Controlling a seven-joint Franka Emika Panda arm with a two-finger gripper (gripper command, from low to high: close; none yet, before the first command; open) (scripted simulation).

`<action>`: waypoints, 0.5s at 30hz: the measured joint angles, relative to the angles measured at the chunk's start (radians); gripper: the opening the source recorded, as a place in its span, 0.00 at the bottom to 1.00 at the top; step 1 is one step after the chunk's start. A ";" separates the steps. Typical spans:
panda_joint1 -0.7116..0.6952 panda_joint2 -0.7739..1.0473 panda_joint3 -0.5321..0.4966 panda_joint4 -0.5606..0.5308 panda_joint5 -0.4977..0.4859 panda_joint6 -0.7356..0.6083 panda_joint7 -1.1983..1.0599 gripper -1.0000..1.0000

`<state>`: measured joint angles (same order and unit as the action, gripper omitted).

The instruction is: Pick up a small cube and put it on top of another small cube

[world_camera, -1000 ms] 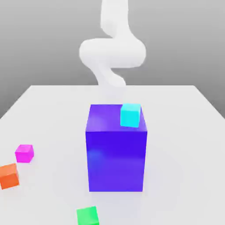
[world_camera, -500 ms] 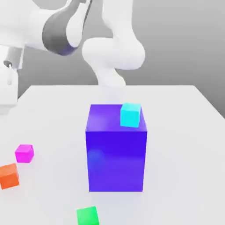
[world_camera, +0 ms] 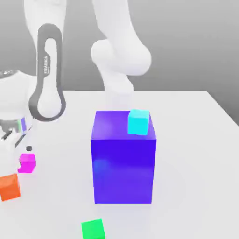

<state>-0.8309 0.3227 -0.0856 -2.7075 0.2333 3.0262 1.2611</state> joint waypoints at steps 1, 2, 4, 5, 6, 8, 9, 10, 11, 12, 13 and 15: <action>0.000 0.000 0.000 0.000 0.000 0.000 0.000 0.00; 0.000 0.000 0.000 0.000 0.000 0.000 0.000 0.00; 0.000 0.000 0.000 0.000 -0.002 0.001 0.002 0.00; 0.000 0.000 0.000 0.000 -0.002 0.001 0.002 0.00; -0.007 0.009 0.007 0.002 0.001 0.009 0.000 0.00; 0.013 -0.029 -0.016 -0.006 -0.018 -0.022 0.015 0.00; 0.027 -0.059 -0.035 -0.013 -0.037 -0.046 0.030 0.00; 0.041 -0.093 -0.055 -0.020 -0.059 -0.073 0.047 0.00; 0.053 -0.128 -0.073 -0.027 -0.087 -0.100 0.068 0.00; 0.060 -0.164 -0.087 -0.035 -0.117 -0.127 0.090 0.00; 0.063 -0.200 -0.097 -0.042 -0.148 -0.156 0.112 0.00; 0.110 -0.217 -0.067 -0.010 -0.183 -0.206 0.152 0.00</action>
<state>-0.7209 0.1053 -0.1524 -2.7177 0.0502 2.8198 1.4131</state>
